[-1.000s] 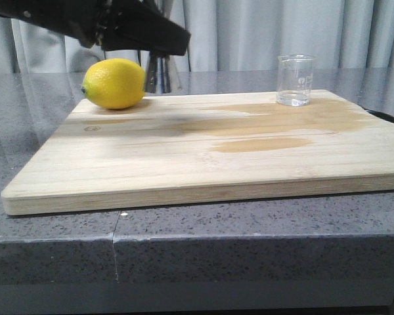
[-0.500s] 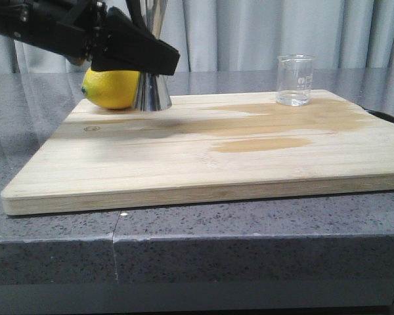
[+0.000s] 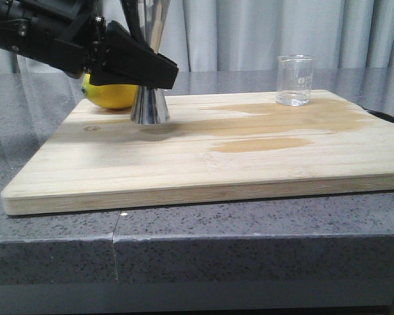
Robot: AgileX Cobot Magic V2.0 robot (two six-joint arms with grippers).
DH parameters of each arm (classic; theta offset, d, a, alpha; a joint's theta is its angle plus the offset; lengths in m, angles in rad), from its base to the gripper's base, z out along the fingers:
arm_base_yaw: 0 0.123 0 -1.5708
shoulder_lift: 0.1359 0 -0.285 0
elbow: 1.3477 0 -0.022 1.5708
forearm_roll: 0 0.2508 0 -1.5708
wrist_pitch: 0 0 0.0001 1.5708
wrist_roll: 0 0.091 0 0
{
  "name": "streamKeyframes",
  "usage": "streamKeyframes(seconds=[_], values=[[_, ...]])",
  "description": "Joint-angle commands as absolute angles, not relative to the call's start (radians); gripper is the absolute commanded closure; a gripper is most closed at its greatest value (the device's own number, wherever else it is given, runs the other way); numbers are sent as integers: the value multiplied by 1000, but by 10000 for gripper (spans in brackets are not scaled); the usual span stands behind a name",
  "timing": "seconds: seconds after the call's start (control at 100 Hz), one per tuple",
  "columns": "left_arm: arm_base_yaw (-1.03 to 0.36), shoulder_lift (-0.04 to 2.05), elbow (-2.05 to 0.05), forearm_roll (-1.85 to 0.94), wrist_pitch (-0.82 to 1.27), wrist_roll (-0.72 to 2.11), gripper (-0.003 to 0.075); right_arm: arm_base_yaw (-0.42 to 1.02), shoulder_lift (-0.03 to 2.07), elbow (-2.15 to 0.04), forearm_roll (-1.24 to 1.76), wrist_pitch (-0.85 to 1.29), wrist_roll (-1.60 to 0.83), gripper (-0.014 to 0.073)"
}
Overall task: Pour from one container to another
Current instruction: 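Lower the filled jigger onto the board beside the lemon with the left gripper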
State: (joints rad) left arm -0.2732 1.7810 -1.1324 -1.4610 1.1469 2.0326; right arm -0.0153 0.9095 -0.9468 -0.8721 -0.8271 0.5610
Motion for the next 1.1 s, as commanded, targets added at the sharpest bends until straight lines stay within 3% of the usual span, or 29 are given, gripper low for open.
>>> streamKeyframes(seconds=[0.0, 1.09], values=[[-273, 1738, -1148, -1540, 1186, 2041, 740, -22, 897, -971, -828, -847, 556, 17], [-273, 1811, -1129, -1560, 1224, 2061, 738, -22, 897, -971, -828, -855, 556, 20]])
